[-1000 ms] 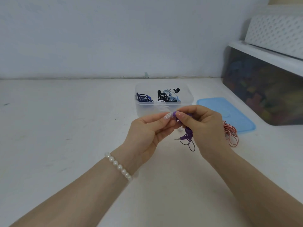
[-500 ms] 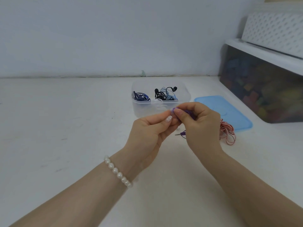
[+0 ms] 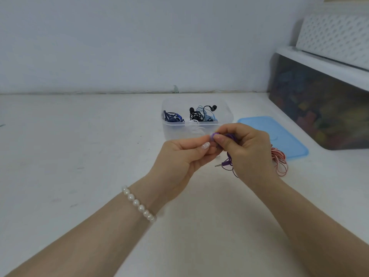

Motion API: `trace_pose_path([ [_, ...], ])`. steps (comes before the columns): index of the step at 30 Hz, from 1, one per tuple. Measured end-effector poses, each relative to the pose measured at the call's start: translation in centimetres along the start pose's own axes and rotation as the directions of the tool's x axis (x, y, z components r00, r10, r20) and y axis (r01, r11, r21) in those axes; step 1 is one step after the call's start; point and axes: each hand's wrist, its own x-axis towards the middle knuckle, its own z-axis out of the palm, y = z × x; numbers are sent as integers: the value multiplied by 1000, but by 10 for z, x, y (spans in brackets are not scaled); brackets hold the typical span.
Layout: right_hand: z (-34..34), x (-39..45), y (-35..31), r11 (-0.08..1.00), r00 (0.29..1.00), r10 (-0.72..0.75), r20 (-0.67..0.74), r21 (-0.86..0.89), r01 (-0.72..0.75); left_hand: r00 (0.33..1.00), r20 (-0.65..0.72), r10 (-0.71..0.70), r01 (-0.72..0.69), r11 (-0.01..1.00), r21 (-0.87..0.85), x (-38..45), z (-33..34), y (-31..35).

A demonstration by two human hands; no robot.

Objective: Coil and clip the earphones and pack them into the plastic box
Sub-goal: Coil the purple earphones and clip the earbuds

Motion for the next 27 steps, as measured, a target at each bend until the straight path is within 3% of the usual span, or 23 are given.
trace_pose_path([
  [4, 3, -2, 1, 996, 994, 88, -70, 23, -87, 993, 53, 106, -112, 985, 129, -1, 2, -7],
  [8, -2, 1, -1, 955, 971, 237, 39, 174, -241, 990, -3, 141, -136, 963, 231, 3, -2, -4],
  [13, -4, 2, -3, 844, 905, 373, 203, 331, -422, 992, -117, 40, -28, 994, 106, 9, -6, 4],
  [24, -6, 0, -9, 718, 826, 460, 327, 411, -562, 999, 22, -50, 49, 997, 66, 13, -9, 5],
  [27, -6, 0, -12, 656, 790, 492, 365, 442, -613, 1000, 11, -4, 3, 997, 80, 16, -10, 4],
])
